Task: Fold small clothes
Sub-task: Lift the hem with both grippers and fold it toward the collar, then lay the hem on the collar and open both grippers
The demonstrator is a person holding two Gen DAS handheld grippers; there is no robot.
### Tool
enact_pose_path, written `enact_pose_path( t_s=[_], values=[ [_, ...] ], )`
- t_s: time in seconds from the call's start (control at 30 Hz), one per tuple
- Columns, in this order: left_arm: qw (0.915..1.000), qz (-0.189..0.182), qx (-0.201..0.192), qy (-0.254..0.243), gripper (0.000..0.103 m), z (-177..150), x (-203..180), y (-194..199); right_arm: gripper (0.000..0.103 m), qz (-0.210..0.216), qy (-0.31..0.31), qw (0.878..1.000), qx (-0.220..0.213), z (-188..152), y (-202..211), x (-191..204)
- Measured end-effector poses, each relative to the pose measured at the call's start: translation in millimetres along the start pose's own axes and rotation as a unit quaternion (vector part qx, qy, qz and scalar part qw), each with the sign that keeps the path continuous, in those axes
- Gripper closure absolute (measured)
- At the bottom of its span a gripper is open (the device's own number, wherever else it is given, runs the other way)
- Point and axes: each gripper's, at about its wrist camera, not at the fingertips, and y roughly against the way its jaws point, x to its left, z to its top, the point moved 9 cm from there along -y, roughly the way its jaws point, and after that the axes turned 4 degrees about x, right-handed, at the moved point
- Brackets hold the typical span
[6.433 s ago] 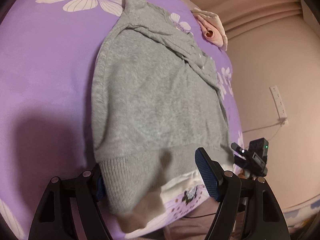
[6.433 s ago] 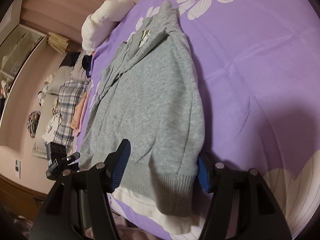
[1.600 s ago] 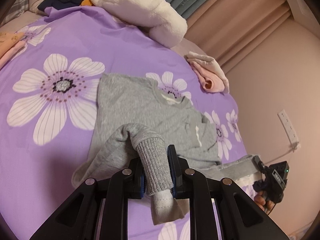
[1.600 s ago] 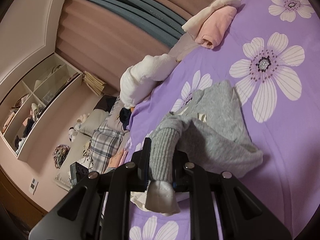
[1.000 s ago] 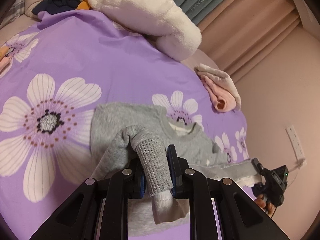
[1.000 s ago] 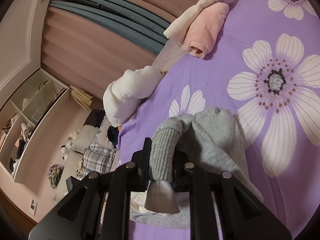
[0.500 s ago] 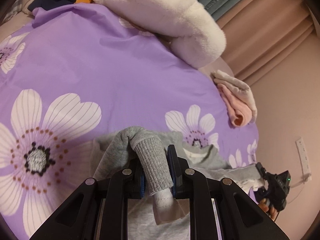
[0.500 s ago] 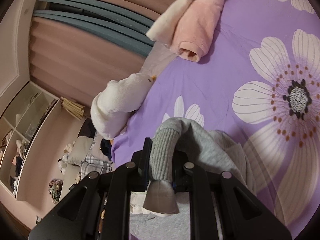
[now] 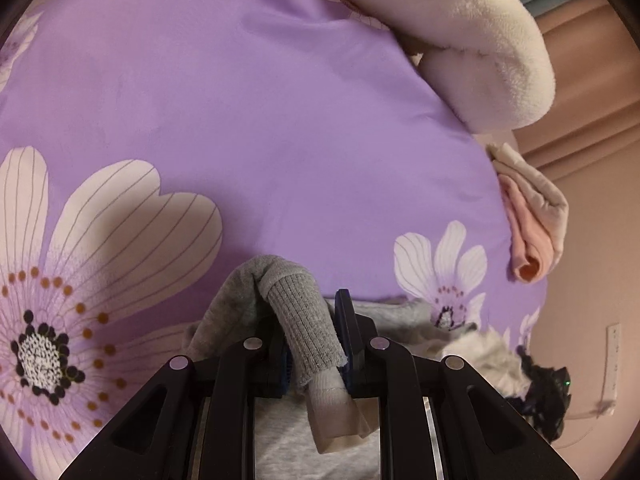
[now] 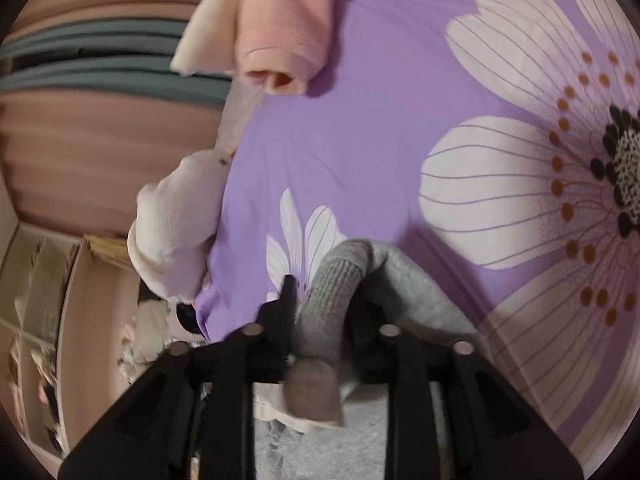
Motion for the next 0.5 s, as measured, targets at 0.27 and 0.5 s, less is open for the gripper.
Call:
enact_pose_path(
  t_s=[0.27,0.5],
  values=[
    [0.9998,-0.008,0.017,0.003,0.082,6.1,-4.5,12.6,0.048,0.034,0.0,0.998,-0.06,21.3,46.5,12.6],
    [0.9995,-0.019,0.02,0.017,0.078,8.6,-3.1,30.4,0.048,0.019,0.069,0.995,-0.068,-1.9,90.8,17.1]
  ],
)
